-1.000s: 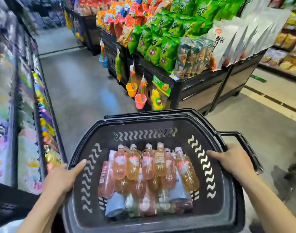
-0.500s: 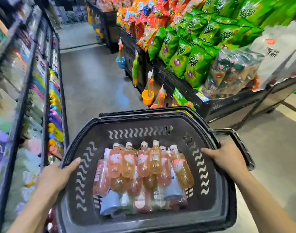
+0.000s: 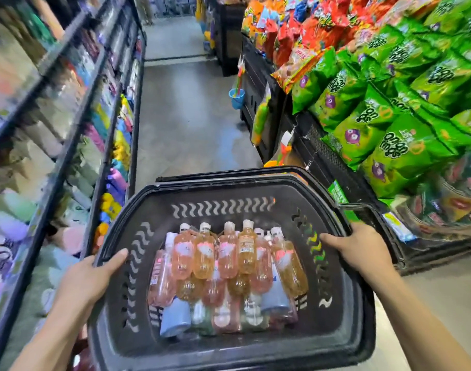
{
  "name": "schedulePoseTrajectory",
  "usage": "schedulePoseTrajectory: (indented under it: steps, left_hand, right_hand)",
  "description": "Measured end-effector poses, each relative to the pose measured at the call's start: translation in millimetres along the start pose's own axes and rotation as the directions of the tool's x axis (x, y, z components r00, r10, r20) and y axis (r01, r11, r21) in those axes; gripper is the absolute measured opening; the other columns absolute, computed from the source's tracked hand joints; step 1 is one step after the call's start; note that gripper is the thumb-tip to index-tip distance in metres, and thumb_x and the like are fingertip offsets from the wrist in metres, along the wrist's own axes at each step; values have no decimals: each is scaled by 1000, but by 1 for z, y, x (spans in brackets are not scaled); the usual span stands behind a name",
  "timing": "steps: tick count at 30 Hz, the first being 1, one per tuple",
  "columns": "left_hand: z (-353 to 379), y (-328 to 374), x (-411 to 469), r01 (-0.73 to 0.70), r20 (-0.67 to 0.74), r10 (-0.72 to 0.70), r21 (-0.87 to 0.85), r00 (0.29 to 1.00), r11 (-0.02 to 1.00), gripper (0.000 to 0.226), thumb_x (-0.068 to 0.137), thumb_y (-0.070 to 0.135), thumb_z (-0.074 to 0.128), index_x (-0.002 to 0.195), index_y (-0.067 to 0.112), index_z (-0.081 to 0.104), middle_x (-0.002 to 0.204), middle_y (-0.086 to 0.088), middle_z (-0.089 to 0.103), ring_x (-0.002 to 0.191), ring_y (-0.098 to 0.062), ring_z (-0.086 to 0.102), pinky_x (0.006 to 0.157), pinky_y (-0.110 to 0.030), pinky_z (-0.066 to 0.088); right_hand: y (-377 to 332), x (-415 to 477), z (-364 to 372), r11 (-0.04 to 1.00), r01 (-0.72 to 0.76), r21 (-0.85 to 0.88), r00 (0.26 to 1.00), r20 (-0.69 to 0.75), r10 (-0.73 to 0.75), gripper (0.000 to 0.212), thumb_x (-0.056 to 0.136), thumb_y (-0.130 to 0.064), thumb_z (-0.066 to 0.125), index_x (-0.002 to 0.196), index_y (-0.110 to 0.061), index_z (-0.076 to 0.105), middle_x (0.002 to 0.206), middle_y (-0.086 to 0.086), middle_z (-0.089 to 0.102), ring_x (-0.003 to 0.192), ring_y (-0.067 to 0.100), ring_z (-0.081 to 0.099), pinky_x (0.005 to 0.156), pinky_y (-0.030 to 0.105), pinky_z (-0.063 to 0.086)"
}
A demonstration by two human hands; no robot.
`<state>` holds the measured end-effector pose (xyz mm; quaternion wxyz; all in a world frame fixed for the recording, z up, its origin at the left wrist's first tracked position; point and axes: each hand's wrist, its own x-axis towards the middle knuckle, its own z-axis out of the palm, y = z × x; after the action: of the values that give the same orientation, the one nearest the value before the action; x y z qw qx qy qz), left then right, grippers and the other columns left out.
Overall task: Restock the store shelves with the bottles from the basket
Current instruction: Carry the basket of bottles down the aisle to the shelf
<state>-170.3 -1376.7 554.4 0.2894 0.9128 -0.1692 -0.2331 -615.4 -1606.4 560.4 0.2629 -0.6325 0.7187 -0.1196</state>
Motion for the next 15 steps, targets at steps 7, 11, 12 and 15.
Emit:
schedulePoseTrajectory:
  steps: [7,11,12,15]
  left_hand:
    - [13,68,104,-22,16,23,-12,1000,1000,37,84,52,74,83,15,69,81,-15,65,73,-29,60,70,-39,46]
    - [14,102,177,-27,30,28,-8,999,1000,40,84,50,75,90,10,73,83,-15,67,73,-27,60,67,-38,44]
    - [13,111,195,-31,34,30,19,999,999,42,85,52,73,90,10,73,83,-16,66,74,-28,59,68,-39,43]
    - [11,142,249,-37,35,35,57,999,998,46,86,56,69,88,11,73,84,-17,65,77,-30,57,67,-39,41]
  right_hand:
    - [-95,104,32,1000,16,-26,999,29,-15,49,72,-51,87,71,-12,57,71,11,62,85,38,68,67,40,48]
    - [-151,158,52,999,16,-32,1000,22,-16,49,72,-49,87,65,-14,53,66,12,64,78,39,67,64,41,49]
    - [-165,170,57,1000,8,-23,1000,21,-7,48,73,-48,87,63,-16,52,68,13,65,78,38,67,64,40,47]
    - [-203,209,73,999,-8,-34,1000,23,8,46,72,-55,84,77,-15,63,81,15,71,82,36,68,69,41,53]
